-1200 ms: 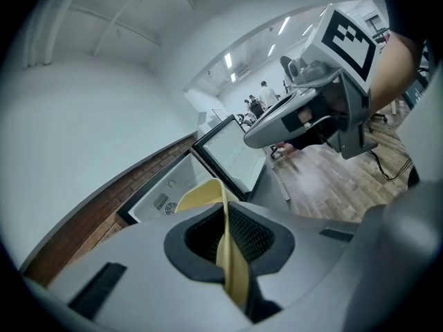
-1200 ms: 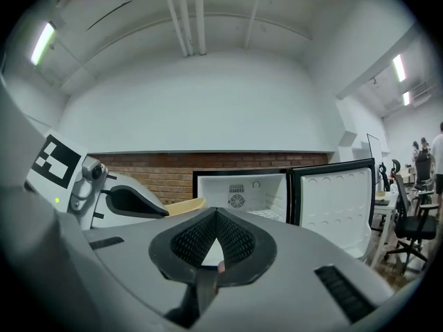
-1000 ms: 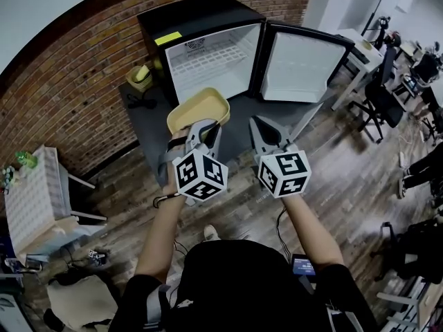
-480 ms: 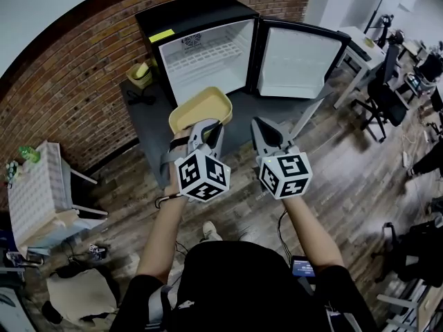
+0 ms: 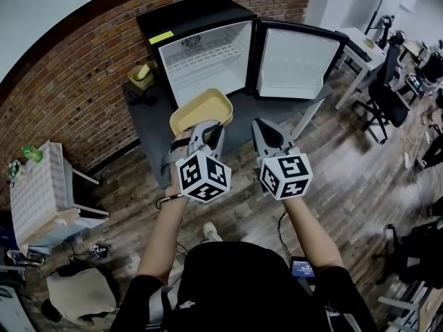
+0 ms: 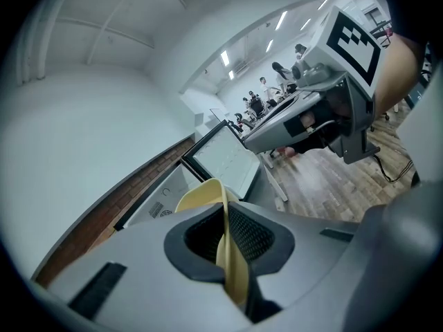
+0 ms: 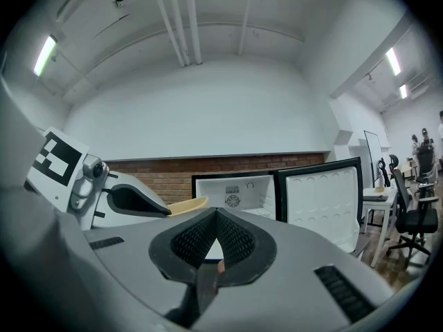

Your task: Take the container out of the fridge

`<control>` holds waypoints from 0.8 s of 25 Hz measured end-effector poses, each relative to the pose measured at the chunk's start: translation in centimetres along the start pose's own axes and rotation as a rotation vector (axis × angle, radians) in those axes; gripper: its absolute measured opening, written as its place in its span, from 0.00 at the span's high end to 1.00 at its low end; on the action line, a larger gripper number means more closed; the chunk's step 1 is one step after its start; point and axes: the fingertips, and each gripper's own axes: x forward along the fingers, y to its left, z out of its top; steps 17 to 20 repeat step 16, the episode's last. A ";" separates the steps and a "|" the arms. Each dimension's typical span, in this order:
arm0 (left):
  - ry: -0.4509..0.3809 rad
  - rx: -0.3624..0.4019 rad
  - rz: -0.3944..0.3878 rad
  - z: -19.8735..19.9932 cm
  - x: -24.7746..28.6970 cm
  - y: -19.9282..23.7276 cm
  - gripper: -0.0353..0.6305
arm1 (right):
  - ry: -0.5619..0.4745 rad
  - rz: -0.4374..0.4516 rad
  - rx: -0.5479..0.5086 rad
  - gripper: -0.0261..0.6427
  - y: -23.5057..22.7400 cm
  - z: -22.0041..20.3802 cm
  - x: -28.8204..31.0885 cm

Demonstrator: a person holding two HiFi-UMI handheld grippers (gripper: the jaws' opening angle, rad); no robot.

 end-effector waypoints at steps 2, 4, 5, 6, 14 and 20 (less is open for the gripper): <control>0.005 0.002 0.002 0.1 -0.1 -0.1 0.90 | -0.001 0.000 0.002 0.90 0.0 0.1 -0.3; 0.011 0.009 0.006 0.1 -0.2 -0.3 0.90 | -0.001 0.000 0.001 0.91 0.0 0.0 -0.5; 0.012 0.012 0.007 0.0 -0.2 -0.4 0.90 | 0.000 0.001 0.000 0.90 0.0 -0.1 -0.6; 0.012 0.013 0.006 -0.1 -0.1 -0.5 0.90 | 0.001 0.001 -0.001 0.91 0.0 -0.2 -0.6; -0.007 0.019 -0.003 0.3 -0.3 -1.1 0.90 | 0.002 -0.001 0.001 0.90 -0.1 -0.1 -1.3; -0.010 0.019 0.001 0.5 -0.6 -1.1 0.90 | -0.001 -0.002 0.000 0.91 -0.1 0.0 -1.6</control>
